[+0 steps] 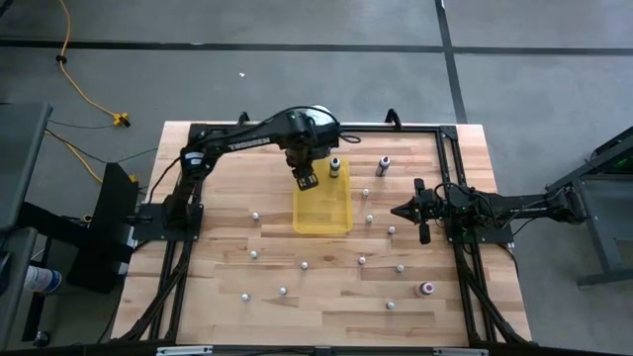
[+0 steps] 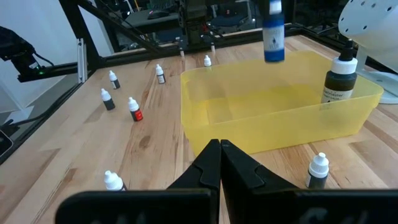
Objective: Pick & Place food coloring
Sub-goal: Put the big blue food coloring bottle in the yellow transparent bin
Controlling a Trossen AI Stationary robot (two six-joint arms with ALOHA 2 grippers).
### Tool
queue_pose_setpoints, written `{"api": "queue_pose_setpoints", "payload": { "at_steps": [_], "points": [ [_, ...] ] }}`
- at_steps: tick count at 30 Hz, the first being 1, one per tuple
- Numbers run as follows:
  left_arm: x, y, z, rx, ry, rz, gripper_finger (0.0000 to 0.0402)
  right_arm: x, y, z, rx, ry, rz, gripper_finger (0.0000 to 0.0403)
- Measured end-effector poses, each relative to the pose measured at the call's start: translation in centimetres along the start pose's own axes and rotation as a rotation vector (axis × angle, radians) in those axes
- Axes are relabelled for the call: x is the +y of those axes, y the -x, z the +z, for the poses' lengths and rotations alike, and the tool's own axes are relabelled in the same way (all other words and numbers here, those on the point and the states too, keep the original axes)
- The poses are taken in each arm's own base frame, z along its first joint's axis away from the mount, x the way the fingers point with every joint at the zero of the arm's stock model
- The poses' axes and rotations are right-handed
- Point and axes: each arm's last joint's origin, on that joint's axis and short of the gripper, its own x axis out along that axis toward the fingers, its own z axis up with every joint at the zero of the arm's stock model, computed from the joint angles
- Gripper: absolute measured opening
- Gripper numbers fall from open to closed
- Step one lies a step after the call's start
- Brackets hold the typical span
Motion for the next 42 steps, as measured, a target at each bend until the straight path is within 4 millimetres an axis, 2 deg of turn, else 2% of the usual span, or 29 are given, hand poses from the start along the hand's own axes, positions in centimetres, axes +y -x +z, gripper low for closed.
{"api": "queue_pose_setpoints", "payload": {
  "at_steps": [14, 20, 29, 42],
  "points": [
    [1.3, -4.6, 2.3, 0.039, 0.017, 0.037, 0.0102, 0.0, 0.0, 0.0, 0.000, 0.000, 0.000, 0.0000],
    [2.3, -5.5, 2.6, 0.052, 0.030, 0.042, 0.0102, 0.0, 0.0, 0.0, 0.000, 0.000, 0.000, 0.0000],
    [3.3, -5.6, 2.6, 0.058, 0.038, 0.037, 0.0102, 0.0, 0.0, 0.0, 0.000, 0.000, 0.000, 0.0000],
    [3.1, -6.0, 2.8, 0.054, 0.037, -0.006, 0.0107, 0.0, 0.0, 0.0, 0.000, 0.000, 0.000, 0.0000]
  ]
}}
